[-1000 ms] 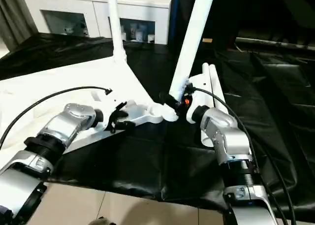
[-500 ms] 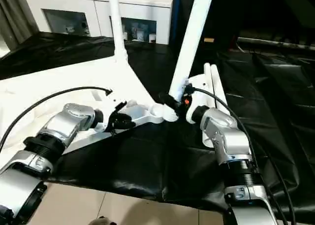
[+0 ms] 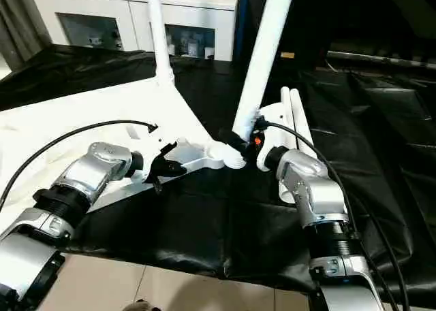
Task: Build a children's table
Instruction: Insert table leg to table base
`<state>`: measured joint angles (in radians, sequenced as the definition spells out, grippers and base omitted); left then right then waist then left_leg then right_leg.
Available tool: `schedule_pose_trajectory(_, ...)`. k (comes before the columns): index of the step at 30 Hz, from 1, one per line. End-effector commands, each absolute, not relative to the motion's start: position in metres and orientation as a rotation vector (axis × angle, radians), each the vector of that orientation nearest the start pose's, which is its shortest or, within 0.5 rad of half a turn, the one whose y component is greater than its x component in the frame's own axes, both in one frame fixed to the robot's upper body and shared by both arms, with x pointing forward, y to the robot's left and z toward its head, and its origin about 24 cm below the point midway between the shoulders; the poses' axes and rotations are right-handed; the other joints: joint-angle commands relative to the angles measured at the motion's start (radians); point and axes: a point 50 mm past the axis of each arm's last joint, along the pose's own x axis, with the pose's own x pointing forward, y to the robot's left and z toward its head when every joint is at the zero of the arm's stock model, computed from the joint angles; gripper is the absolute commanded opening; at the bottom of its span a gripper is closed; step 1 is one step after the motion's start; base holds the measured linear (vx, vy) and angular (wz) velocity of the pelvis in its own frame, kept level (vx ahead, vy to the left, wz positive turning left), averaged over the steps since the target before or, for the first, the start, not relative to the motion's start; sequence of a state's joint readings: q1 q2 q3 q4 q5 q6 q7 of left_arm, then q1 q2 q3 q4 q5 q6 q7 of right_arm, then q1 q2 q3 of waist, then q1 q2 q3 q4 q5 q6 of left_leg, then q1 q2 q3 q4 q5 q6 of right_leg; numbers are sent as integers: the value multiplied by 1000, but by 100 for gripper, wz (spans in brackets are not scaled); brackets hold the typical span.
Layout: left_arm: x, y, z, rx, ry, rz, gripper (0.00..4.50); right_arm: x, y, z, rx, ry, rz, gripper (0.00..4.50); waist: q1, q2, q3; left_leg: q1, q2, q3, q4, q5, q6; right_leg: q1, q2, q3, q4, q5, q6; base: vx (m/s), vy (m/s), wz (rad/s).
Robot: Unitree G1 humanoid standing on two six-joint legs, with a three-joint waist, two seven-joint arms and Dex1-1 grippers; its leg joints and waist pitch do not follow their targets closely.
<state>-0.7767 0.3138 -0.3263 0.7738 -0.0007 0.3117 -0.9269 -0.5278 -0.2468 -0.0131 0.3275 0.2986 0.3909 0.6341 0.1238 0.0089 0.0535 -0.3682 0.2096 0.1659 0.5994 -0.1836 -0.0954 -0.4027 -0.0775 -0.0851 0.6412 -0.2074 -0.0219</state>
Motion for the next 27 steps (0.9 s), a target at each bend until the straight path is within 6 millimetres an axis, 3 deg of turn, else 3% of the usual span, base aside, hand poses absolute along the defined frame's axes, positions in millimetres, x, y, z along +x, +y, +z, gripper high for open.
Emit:
schedule_pose_trajectory(1, 344, 124, 61, 427, 508, -1140, 0, 340, -141, 104, 79, 162, 745, 191, 0, 0, -73, -1, 15, -6, -69, -127, 11, 73, -68, 53, -77, -44, -193, 0, 0, 0)
schedule_pose_trajectory(3, 337, 123, 63, 455, 448, -1227, 0, 339, -139, 105, 74, 168, 771, 191, -4, 2, -76, 2, 18, -6, -69, -108, 16, 71, -68, 53, -74, -12, -196, 0, 0, 0)
schedule_pose_trajectory(4, 334, 123, 64, 460, 432, -1260, 0, 339, -138, 105, 69, 176, 791, 191, -7, -2, -75, 2, 17, -3, -68, -101, 21, 70, -66, 54, -72, 9, -203, 0, 0, 0)
schedule_pose_trajectory(5, 332, 123, 65, 463, 423, -1281, 0, 338, -137, 105, 66, 182, 804, 191, -5, 3, -75, 5, 18, -1, -67, -96, 27, 67, -67, 54, -71, 15, -211, 0, 0, 0)
schedule_pose_trajectory(6, 328, 122, 67, 454, 394, -1318, 0, 336, -134, 101, 54, 201, 836, 191, -4, -2, -74, 7, 18, 1, -67, -99, 30, 64, -66, 55, -73, 11, -213, 0, 0, 0)
schedule_pose_trajectory(8, 325, 121, 69, 440, 368, -1341, 0, 335, -133, 98, 50, 211, 844, 191, -1, -1, -73, 7, 21, 2, -68, -100, 31, 64, -68, 55, -71, -5, -216, 0, 0, 0)
schedule_pose_trajectory(10, 324, 121, 70, 436, 352, -1348, 0, 334, -130, 94, 52, 225, 855, 191, 0, 1, -72, 6, 21, 2, -69, -107, 27, 63, -69, 55, -72, -22, -213, 0, 0, 0)
schedule_pose_trajectory(11, 323, 123, 69, 436, 351, -1346, 0, 333, -127, 92, 54, 235, 866, 190, 1, -7, -71, 8, 20, 4, -70, -112, 26, 63, -69, 56, -75, -37, -207, 0, 0, 0)
schedule_pose_trajectory(13, 323, 123, 68, 436, 351, -1344, 0, 332, -126, 91, 55, 241, 874, 190, 3, -3, -70, 6, 19, 3, -70, -113, 22, 63, -70, 56, -75, -63, -196, 0, 0, 0)
schedule_pose_trajectory(14, 323, 125, 67, 421, 347, -1337, 0, 330, -123, 89, 54, 254, 894, 190, 4, -8, -70, 7, 19, 3, -70, -114, 21, 63, -70, 57, -77, -73, -190, 0, 0, 0)
schedule_pose_trajectory(18, 322, 128, 67, 365, 325, -1321, 0, 329, -121, 87, 54, 264, 913, 190, 5, -8, -70, 4, 19, 3, -71, -107, 21, 63, -71, 57, -77, -89, -177, 0, 0, 0)
schedule_pose_trajectory(26, 320, 132, 64, 329, 328, -1310, 0, 331, -120, 82, 51, 272, 901, 190, 3, -7, -72, 4, 19, 3, -69, -90, 25, 60, -70, 57, -73, -61, -183, 0, 0, 0)
schedule_pose_trajectory(27, 320, 131, 64, 317, 323, -1305, 0, 331, -120, 81, 50, 277, 903, 190, 2, -12, -72, 5, 19, 4, -69, -92, 28, 60, -69, 57, -74, -61, -186, 0, 0, 0)
